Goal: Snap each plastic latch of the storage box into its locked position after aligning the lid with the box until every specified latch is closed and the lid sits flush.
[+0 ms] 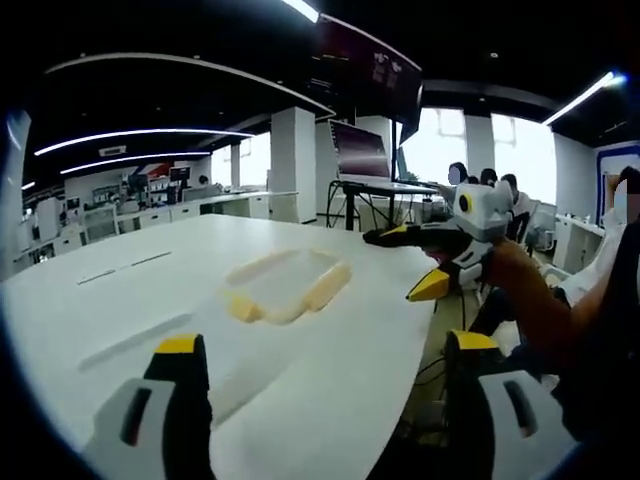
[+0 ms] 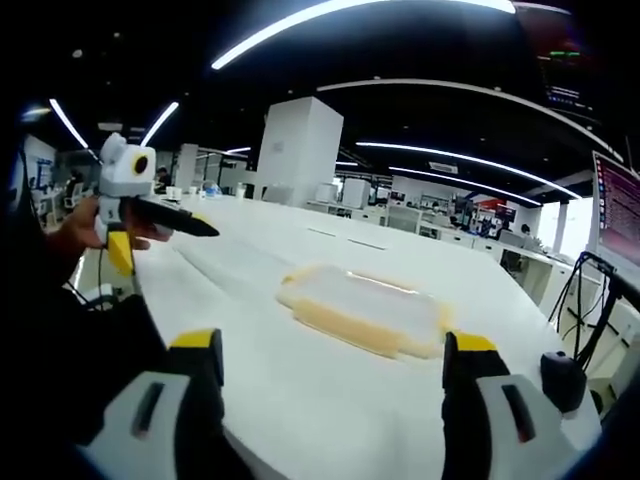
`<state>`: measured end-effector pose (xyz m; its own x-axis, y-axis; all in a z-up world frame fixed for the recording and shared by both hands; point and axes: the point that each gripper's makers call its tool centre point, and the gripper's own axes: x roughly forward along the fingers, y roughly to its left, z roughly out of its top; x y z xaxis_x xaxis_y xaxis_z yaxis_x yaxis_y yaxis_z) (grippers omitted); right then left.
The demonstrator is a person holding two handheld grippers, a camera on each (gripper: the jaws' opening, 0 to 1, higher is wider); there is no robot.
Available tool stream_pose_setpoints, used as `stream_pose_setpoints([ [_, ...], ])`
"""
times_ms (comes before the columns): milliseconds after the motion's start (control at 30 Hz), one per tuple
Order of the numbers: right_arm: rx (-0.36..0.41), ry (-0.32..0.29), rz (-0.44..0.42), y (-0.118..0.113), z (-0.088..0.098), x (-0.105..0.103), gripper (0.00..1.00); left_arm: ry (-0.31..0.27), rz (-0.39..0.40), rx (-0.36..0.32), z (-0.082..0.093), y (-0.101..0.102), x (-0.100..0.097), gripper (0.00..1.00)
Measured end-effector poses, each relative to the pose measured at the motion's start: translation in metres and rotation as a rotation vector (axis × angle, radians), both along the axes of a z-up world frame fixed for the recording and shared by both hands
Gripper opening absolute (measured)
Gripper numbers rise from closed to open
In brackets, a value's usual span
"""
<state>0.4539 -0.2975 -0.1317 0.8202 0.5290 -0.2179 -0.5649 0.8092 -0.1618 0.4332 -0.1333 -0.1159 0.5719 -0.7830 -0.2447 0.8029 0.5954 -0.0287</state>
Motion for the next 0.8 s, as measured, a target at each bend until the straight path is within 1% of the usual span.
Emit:
stream_pose_setpoints([
  [67,-0.005,0.003,-0.001,-0.002,-0.001,0.001,0.90,-0.007,0.003,-0.007,0.005,-0.001,0.003,0.98],
  [167,-0.014,0.000,-0.003,-0.004,0.001,0.002,0.90,-0.015,0.000,-0.001,0.007,-0.003,0.005,0.98],
  [433,-0.035,-0.006,-0.012,-0.013,0.005,0.007,0.90,-0.014,0.005,0.014,0.007,-0.007,0.010,0.97],
  [567,-0.029,-0.010,-0.010,-0.015,0.006,0.007,0.91,-0.020,0.004,0.019,0.009,-0.009,0.011,0.98],
  [800,-0.031,-0.007,-0.010,-0.017,0.004,0.007,0.91,-0.025,-0.011,0.024,0.010,-0.018,0.010,0.98],
])
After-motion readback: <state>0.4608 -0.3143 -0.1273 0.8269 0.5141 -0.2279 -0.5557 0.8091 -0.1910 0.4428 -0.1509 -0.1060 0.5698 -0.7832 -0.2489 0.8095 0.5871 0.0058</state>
